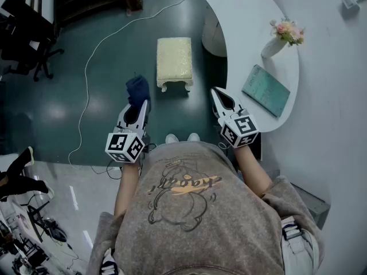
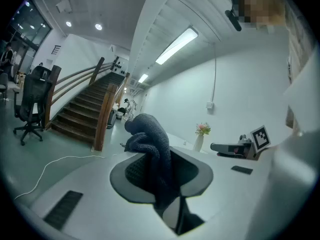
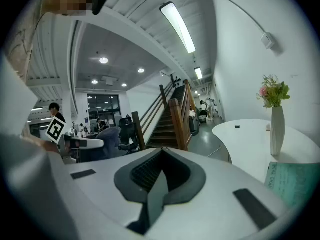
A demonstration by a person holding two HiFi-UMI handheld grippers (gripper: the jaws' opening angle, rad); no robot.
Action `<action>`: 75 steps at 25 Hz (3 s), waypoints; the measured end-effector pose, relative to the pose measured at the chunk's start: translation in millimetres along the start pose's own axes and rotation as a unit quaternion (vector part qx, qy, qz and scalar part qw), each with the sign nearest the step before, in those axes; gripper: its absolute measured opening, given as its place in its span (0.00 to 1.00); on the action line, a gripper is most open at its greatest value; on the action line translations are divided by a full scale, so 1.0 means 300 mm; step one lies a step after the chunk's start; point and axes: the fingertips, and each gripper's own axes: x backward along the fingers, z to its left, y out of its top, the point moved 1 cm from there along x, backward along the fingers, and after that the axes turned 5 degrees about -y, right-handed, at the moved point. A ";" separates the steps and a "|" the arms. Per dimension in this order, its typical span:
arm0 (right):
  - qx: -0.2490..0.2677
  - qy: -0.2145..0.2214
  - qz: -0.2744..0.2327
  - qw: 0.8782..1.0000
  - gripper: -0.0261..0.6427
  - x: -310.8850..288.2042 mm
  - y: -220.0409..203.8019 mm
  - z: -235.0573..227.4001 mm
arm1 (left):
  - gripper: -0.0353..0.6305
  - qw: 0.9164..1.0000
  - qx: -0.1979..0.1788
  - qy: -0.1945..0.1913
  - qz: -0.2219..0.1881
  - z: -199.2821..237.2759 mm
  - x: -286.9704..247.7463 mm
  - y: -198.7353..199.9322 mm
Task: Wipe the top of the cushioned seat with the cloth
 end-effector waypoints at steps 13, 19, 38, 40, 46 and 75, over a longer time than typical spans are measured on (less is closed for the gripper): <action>-0.008 -0.008 0.000 1.000 0.04 -0.043 -0.010 0.096 | 0.18 1.000 -0.001 -0.020 0.004 0.072 -0.008 0.013; -0.005 -0.031 0.004 0.999 0.04 -0.061 -0.051 0.135 | 0.18 0.999 -0.007 -0.049 0.010 0.115 -0.025 0.007; -0.007 -0.028 0.000 1.000 0.04 -0.297 -0.032 0.065 | 0.18 0.999 -0.011 -0.049 0.009 0.273 -0.176 0.061; -0.007 -0.024 0.003 1.000 0.04 -0.338 -0.019 0.033 | 0.18 0.999 -0.004 -0.048 0.007 0.284 -0.219 0.072; -0.012 -0.011 0.002 1.000 0.04 -0.496 0.063 -0.080 | 0.18 0.999 -0.001 -0.042 0.005 0.326 -0.393 0.154; -0.028 0.023 0.028 0.999 0.04 -1.033 0.250 -0.497 | 0.18 1.000 0.008 0.001 0.029 0.568 -0.971 0.331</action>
